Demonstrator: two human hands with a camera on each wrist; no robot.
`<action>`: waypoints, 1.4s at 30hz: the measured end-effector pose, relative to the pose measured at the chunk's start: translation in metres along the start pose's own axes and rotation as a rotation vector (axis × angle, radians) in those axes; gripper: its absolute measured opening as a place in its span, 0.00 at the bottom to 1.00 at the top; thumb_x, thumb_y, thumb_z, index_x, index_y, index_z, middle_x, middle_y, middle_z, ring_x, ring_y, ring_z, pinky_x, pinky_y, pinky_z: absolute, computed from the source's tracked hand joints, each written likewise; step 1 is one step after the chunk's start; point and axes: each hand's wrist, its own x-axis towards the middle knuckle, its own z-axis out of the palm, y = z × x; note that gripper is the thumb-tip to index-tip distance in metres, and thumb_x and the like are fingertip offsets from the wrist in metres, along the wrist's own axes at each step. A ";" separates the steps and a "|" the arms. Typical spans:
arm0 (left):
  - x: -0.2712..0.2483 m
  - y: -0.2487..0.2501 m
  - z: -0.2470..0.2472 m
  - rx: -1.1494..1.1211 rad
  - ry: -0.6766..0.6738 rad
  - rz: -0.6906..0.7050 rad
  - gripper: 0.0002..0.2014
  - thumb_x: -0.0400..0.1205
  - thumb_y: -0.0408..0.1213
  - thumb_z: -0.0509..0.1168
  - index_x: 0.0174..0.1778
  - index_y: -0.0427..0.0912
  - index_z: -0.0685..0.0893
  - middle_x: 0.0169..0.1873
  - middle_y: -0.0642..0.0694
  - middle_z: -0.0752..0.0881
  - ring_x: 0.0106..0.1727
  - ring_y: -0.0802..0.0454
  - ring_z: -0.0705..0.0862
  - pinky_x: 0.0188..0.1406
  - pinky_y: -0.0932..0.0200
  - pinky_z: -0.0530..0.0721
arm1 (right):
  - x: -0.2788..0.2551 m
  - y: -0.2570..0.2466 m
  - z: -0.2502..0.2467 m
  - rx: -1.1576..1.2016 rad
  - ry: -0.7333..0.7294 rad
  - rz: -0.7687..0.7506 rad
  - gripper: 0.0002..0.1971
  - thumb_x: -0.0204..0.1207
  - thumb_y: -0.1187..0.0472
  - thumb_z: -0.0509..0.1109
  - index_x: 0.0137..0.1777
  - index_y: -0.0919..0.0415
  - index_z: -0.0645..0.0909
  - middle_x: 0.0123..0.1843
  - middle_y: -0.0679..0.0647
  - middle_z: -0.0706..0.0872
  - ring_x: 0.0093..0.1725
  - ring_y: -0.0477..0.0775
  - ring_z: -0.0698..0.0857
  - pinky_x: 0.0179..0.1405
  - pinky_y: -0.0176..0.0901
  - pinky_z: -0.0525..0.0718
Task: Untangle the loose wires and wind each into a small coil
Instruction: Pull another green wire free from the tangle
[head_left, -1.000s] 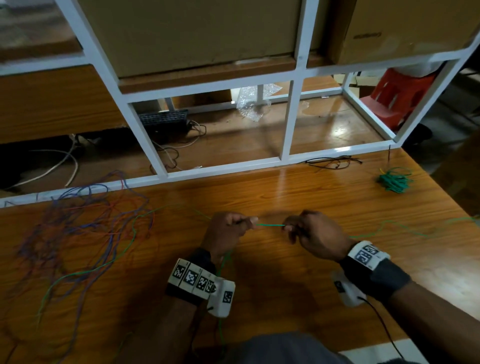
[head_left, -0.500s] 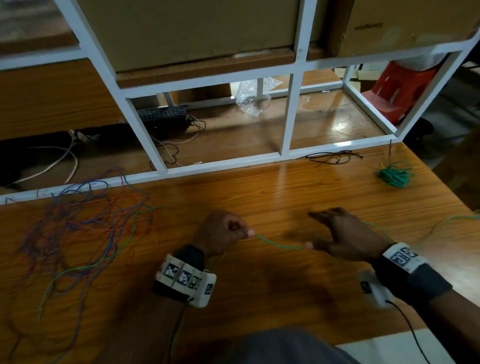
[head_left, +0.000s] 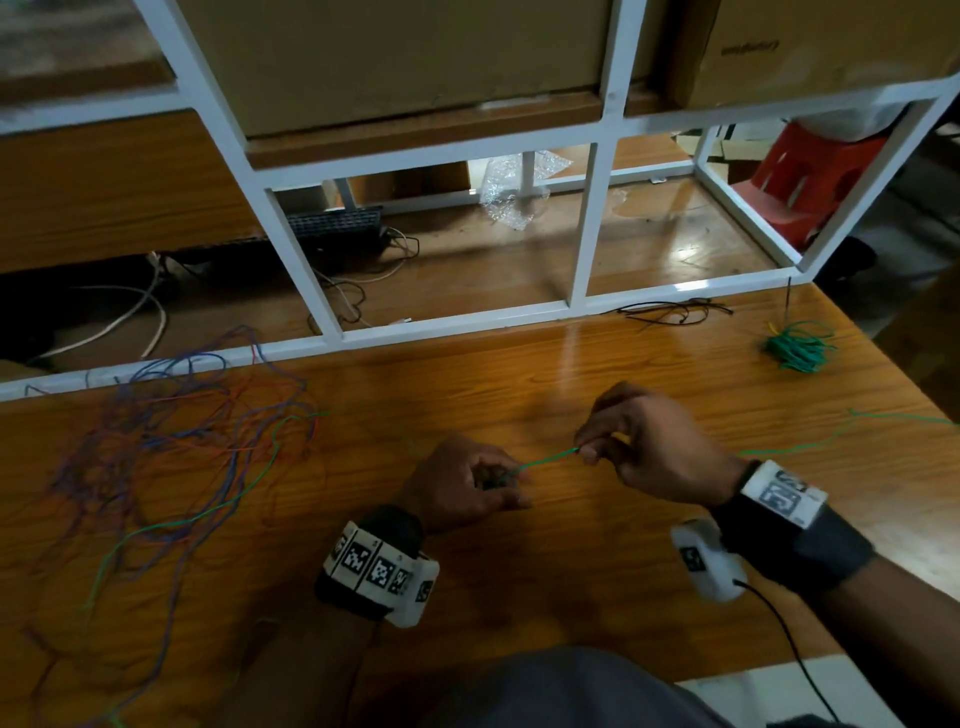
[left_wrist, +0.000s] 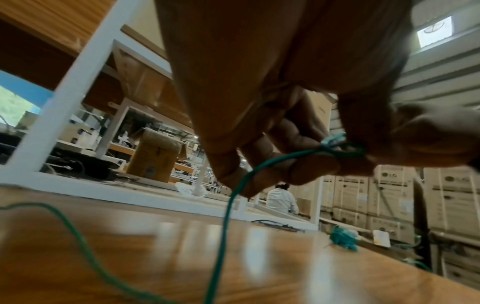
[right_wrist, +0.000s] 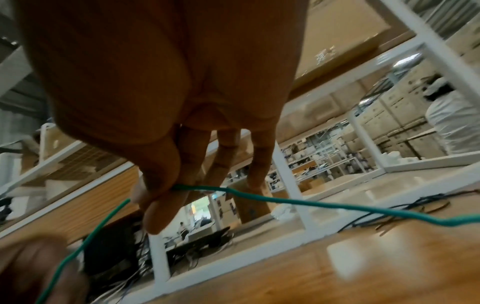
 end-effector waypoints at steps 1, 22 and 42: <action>-0.002 -0.001 -0.003 -0.007 -0.004 -0.018 0.12 0.73 0.41 0.82 0.51 0.46 0.93 0.45 0.52 0.93 0.45 0.57 0.90 0.45 0.55 0.90 | -0.004 0.006 -0.008 -0.015 0.078 -0.011 0.11 0.73 0.68 0.81 0.45 0.49 0.95 0.44 0.33 0.86 0.55 0.46 0.83 0.51 0.30 0.77; 0.013 0.007 -0.006 -0.087 0.386 -0.116 0.06 0.83 0.39 0.73 0.41 0.47 0.94 0.32 0.57 0.90 0.35 0.61 0.87 0.35 0.64 0.81 | -0.064 0.055 -0.007 -0.410 -0.145 0.327 0.22 0.75 0.40 0.78 0.69 0.41 0.86 0.65 0.50 0.89 0.77 0.62 0.75 0.66 0.63 0.76; -0.017 -0.005 -0.044 0.076 0.231 -0.137 0.05 0.84 0.44 0.71 0.45 0.53 0.91 0.29 0.63 0.88 0.29 0.64 0.83 0.26 0.68 0.78 | -0.062 0.075 -0.044 -0.300 0.169 0.145 0.14 0.65 0.73 0.78 0.47 0.56 0.92 0.41 0.49 0.90 0.54 0.64 0.84 0.43 0.67 0.87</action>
